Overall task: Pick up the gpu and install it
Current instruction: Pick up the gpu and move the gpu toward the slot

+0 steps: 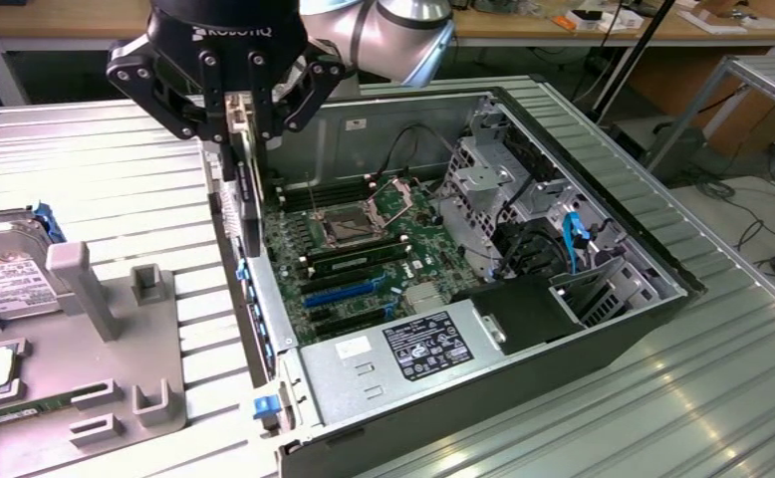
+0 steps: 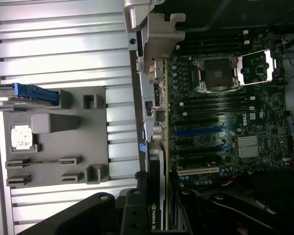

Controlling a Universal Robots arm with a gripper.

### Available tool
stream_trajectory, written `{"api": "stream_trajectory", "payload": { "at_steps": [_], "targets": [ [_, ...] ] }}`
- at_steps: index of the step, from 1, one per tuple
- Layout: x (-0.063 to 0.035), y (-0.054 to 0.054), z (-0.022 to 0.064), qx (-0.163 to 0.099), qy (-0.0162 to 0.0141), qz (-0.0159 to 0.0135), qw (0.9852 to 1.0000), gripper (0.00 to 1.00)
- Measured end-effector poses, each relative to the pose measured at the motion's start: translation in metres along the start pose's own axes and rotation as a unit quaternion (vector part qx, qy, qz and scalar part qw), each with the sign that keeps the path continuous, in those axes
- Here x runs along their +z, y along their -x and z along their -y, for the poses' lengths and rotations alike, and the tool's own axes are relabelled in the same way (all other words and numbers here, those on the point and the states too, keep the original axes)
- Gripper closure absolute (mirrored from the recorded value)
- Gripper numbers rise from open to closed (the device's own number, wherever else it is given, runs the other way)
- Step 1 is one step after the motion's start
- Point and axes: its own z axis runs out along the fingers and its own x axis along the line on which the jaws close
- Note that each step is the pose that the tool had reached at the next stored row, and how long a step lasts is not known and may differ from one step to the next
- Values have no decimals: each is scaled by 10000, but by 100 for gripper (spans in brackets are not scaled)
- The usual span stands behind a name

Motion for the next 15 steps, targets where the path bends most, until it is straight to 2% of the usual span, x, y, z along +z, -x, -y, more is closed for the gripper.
{"api": "stream_trajectory", "payload": {
  "at_steps": [15],
  "targets": [
    [6, 201, -17, 0, 0, 0, 10000, 73]
  ]
}}
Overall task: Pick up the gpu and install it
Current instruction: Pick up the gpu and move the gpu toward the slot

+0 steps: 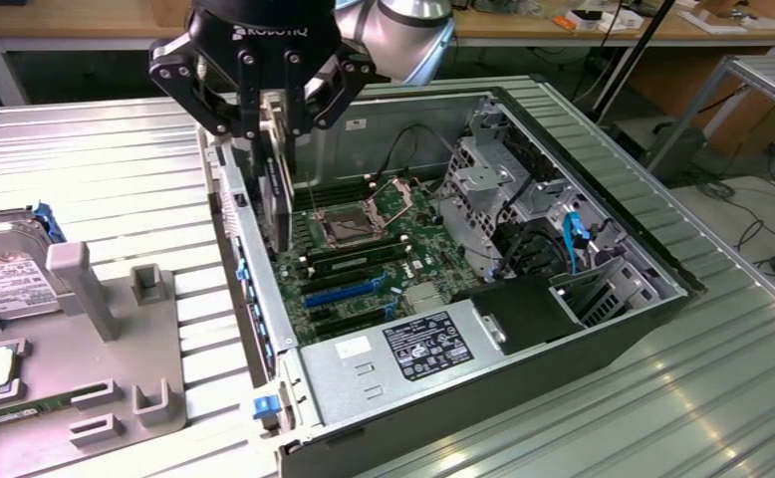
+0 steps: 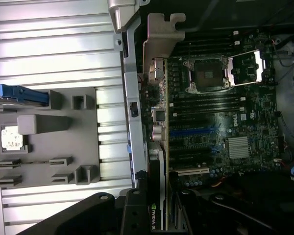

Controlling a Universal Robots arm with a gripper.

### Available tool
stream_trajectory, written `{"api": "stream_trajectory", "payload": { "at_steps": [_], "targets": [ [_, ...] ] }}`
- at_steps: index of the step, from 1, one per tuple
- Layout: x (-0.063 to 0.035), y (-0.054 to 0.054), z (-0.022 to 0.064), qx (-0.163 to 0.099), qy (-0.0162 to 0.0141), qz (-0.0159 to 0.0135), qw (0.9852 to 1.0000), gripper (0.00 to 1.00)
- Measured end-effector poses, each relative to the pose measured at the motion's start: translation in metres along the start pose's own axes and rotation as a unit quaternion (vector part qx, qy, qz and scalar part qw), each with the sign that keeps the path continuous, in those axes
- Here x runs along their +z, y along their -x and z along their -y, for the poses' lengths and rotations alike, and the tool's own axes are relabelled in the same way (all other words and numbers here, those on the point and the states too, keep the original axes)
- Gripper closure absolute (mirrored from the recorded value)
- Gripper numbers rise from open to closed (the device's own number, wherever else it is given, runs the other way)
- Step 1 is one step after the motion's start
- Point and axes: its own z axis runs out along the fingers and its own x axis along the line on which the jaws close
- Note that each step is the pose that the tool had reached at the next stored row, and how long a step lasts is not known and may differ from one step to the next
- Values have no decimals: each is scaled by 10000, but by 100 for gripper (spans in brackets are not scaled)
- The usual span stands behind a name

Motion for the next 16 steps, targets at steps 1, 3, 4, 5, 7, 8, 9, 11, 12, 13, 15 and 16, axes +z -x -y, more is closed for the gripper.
{"api": "stream_trajectory", "payload": {
  "at_steps": [1, 3, 4, 5, 7, 8, 9, 11, 12, 13, 15, 16],
  "targets": [
    [1, 17, -1, 0, 0, 0, 10000, 73],
    [2, 55, -5, 0, 0, 0, 10000, 73],
    [2, 72, -6, 0, 0, 0, 10000, 73],
    [3, 85, -7, 0, 0, 0, 10000, 73],
    [3, 107, -9, -1, 0, 0, 10000, 73],
    [4, 119, -10, 0, 0, 0, 10000, 73],
    [4, 128, -11, 0, 0, 0, 10000, 73],
    [5, 151, -12, 0, 0, 0, 10000, 73],
    [5, 163, -14, 0, 0, 0, 10000, 73],
    [6, 179, -15, 0, 0, 0, 10000, 73],
    [7, 234, -20, 0, 0, 0, 10000, 73],
    [8, 249, -21, -1, 0, 0, 10000, 73]
  ]
}}
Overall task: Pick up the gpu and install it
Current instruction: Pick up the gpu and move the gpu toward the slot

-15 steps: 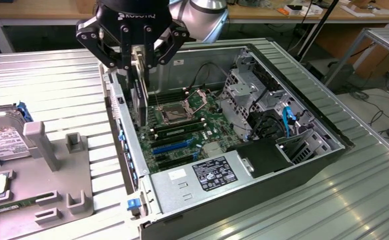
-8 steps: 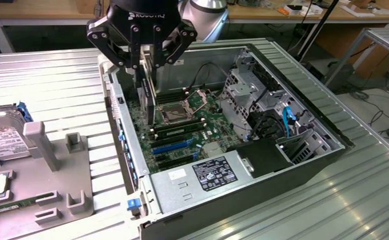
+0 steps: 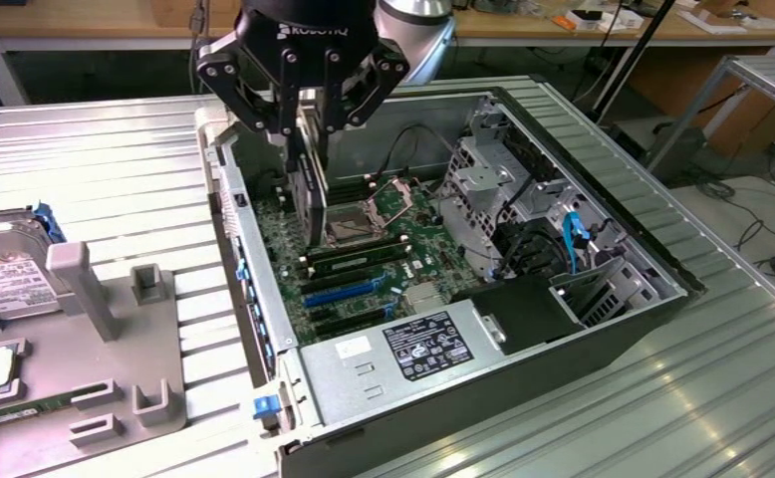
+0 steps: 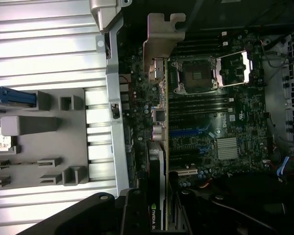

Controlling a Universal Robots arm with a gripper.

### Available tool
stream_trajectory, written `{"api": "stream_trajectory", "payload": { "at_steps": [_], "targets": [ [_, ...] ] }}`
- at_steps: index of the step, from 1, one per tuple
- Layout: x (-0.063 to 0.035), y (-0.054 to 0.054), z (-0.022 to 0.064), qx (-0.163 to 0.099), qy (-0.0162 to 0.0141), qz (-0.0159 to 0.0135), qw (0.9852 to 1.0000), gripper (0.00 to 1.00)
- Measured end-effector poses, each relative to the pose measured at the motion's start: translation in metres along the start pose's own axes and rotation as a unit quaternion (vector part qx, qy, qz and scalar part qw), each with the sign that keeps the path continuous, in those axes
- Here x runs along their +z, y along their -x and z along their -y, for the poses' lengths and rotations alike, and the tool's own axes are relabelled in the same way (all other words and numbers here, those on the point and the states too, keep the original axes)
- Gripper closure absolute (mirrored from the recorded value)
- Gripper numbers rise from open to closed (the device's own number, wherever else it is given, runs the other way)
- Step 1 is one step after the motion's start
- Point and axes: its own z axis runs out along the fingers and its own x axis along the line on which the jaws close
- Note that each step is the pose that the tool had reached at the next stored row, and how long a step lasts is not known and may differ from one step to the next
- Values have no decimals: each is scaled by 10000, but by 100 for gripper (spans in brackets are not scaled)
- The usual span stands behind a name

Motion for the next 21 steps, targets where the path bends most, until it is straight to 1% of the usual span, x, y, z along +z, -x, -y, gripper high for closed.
{"api": "stream_trajectory", "payload": {
  "at_steps": [7, 14, 21],
  "targets": [
    [3, 92, -8, 0, 0, 0, 10000, 73],
    [7, 219, -19, 0, 0, 0, 10000, 73],
    [9, 311, -26, 0, 0, 0, 10000, 73]
  ]
}}
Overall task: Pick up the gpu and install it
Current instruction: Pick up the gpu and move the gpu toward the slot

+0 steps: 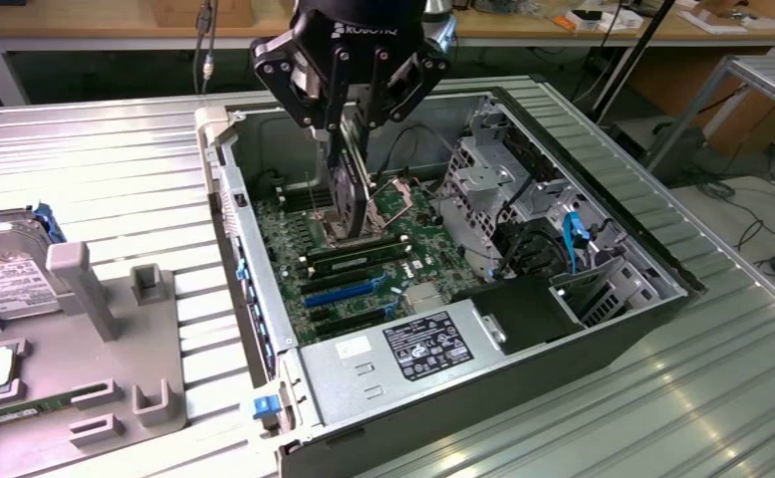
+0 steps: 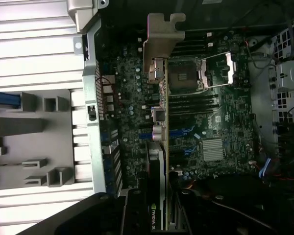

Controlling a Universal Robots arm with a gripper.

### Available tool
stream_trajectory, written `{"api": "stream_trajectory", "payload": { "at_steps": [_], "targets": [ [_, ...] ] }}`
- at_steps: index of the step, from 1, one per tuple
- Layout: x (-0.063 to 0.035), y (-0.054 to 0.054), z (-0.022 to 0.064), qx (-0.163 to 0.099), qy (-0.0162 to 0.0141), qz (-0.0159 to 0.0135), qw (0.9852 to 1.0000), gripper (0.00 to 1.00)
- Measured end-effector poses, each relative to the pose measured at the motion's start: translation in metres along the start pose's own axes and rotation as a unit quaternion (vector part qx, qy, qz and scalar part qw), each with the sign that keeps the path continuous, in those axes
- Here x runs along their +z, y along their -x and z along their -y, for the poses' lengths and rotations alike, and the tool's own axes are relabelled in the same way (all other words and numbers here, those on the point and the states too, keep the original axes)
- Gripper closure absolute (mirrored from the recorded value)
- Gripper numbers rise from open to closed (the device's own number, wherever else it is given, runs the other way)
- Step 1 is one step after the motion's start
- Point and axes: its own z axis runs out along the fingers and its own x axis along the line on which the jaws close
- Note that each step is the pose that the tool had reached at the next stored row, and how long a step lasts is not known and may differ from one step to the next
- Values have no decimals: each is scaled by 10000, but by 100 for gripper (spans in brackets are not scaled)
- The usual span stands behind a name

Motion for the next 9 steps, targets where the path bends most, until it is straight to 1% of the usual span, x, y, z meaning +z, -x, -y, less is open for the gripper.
{"api": "stream_trajectory", "payload": {
  "at_steps": [5, 9],
  "targets": [
    [3, 104, -9, 0, 0, 0, 10000, 73],
    [5, 164, -14, 0, 0, 0, 10000, 73]
  ]
}}
